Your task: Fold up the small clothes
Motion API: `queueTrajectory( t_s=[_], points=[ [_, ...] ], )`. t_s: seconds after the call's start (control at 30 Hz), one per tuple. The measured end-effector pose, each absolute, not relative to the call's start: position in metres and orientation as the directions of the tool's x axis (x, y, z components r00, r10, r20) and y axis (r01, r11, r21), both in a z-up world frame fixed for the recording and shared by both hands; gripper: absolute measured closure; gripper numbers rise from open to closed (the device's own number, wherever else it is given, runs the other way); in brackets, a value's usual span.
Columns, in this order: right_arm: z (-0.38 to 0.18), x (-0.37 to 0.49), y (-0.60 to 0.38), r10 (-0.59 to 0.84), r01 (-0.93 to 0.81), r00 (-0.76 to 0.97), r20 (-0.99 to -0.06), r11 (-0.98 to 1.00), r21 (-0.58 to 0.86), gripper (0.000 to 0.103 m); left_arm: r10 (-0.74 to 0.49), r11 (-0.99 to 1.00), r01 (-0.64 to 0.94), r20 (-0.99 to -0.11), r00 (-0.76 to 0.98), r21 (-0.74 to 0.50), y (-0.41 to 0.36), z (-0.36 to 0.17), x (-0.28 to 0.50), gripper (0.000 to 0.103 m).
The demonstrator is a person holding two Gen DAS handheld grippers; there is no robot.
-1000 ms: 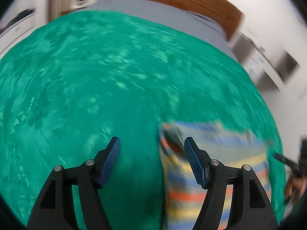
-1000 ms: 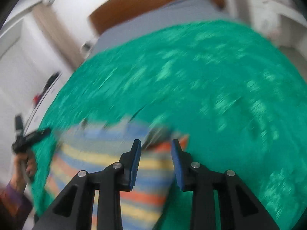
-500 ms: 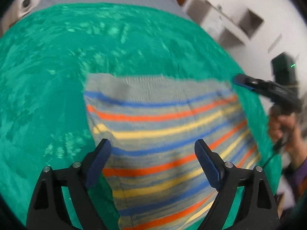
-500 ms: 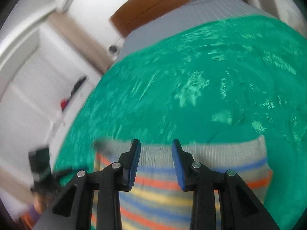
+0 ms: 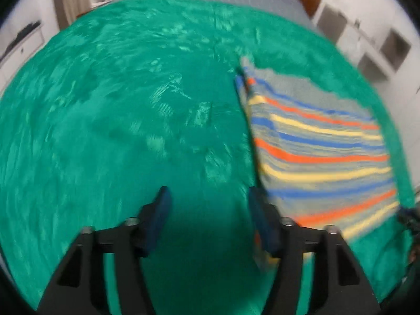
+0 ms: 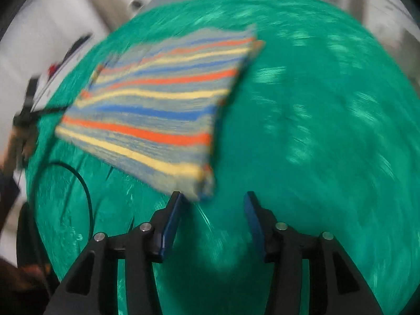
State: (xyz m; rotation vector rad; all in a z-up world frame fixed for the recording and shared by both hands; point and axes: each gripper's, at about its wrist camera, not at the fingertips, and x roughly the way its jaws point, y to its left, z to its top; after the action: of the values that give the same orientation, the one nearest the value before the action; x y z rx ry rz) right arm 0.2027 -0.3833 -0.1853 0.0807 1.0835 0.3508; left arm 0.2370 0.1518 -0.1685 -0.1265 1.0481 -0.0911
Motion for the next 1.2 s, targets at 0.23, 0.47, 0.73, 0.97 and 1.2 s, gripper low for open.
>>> queueTrajectory(
  t_s=[0.23, 0.47, 0.73, 0.97, 1.2],
  points=[
    [-0.178, 0.113, -0.377, 0.186, -0.159, 0.62, -0.762, 0.981, 0.11, 0.039, -0.117, 0.988, -0.008, -0.782, 0.613, -0.154, 0.118, -0.182, 0.15, 0.01],
    [-0.178, 0.068, -0.357, -0.084, -0.051, 0.78, -0.62, 0.979, -0.197, 0.032, -0.026, 0.999, -0.008, -0.73, 0.683, -0.044, 0.097, -0.22, 0.128, 0.002],
    [-0.214, 0.072, -0.38, 0.045, -0.006, 0.721, -0.692, 0.998, 0.059, 0.024, -0.022, 1.0, 0.001, -0.724, 0.69, -0.029, 0.097, -0.226, 0.132, 0.001],
    [-0.223, 0.075, -0.385, 0.093, -0.025, 0.734, -0.673, 0.994, 0.109, 0.018, -0.024, 1.0, 0.005, -0.716, 0.697, -0.029, 0.094, -0.23, 0.125, 0.001],
    [-0.226, 0.074, -0.384, 0.091, -0.028, 0.748, -0.657, 0.994, 0.106, 0.018, -0.026, 0.999, 0.004, -0.714, 0.7, -0.031, 0.094, -0.23, 0.124, 0.001]
  ],
)
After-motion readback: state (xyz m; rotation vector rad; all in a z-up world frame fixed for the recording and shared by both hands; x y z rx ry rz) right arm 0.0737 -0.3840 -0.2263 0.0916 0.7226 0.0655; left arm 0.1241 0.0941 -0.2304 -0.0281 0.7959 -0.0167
